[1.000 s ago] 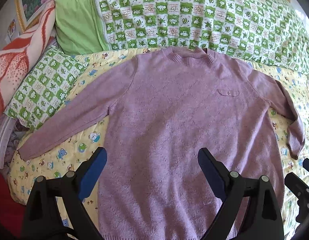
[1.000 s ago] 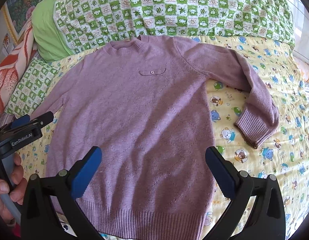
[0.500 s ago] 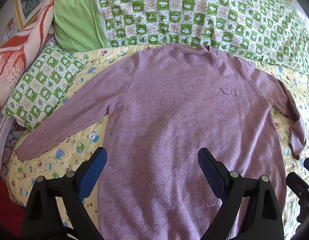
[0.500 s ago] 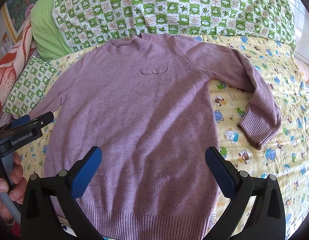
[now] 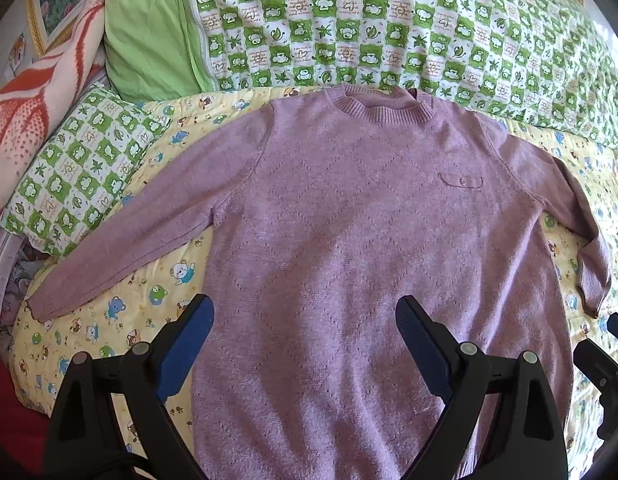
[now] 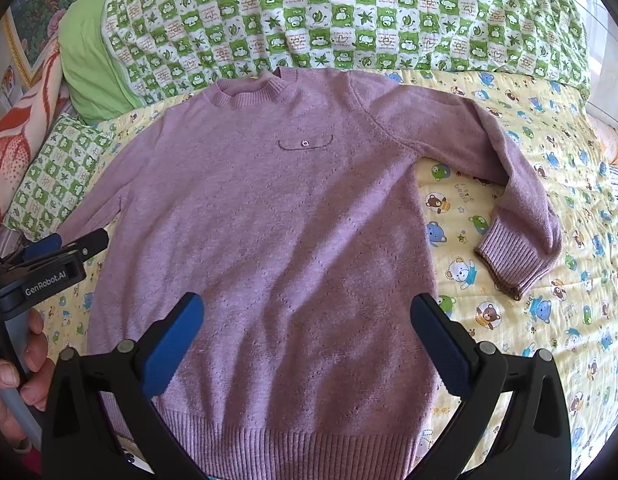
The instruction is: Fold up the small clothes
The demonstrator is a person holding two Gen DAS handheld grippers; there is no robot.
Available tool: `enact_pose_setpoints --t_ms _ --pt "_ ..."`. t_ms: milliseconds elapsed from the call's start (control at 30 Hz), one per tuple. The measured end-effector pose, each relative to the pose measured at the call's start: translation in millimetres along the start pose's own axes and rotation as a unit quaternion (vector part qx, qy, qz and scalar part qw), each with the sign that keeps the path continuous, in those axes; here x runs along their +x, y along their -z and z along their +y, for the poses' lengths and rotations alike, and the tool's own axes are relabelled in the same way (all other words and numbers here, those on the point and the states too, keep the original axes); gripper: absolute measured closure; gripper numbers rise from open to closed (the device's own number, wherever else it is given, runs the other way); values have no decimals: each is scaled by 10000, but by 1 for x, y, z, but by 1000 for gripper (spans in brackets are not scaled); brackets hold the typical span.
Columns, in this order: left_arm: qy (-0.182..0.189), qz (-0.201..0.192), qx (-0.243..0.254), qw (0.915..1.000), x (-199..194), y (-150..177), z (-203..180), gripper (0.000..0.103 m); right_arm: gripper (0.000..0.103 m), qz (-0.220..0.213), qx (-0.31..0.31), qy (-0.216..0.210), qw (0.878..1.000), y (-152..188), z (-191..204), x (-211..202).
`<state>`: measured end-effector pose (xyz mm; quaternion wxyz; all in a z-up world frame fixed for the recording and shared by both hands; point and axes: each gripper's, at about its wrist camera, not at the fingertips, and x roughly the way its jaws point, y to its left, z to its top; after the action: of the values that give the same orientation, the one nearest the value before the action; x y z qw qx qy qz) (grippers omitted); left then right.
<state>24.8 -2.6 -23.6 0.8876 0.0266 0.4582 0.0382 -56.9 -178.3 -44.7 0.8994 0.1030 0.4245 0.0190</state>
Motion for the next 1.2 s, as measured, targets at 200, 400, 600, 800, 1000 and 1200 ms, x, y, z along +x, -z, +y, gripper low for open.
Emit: enact_pose_setpoints --t_ms 200,400,600,800,1000,1200 --pt "-3 -4 9 10000 1 0 0 10 0 -6 6 4 10000 -1 0 0" --pt "-3 -6 11 10000 1 1 0 10 0 -12 -8 3 10000 -1 0 1" --pt "11 -5 6 10000 1 0 0 10 0 -5 -1 6 10000 -1 -1 1" --pt "15 83 26 10000 9 -3 -1 10 0 6 47 36 10000 -4 -5 4" --pt "64 242 42 9997 27 -6 -7 10 0 -73 251 299 9992 -8 -33 6" --pt "91 371 93 9992 48 -13 -17 10 1 -95 760 714 9945 -21 -91 9"
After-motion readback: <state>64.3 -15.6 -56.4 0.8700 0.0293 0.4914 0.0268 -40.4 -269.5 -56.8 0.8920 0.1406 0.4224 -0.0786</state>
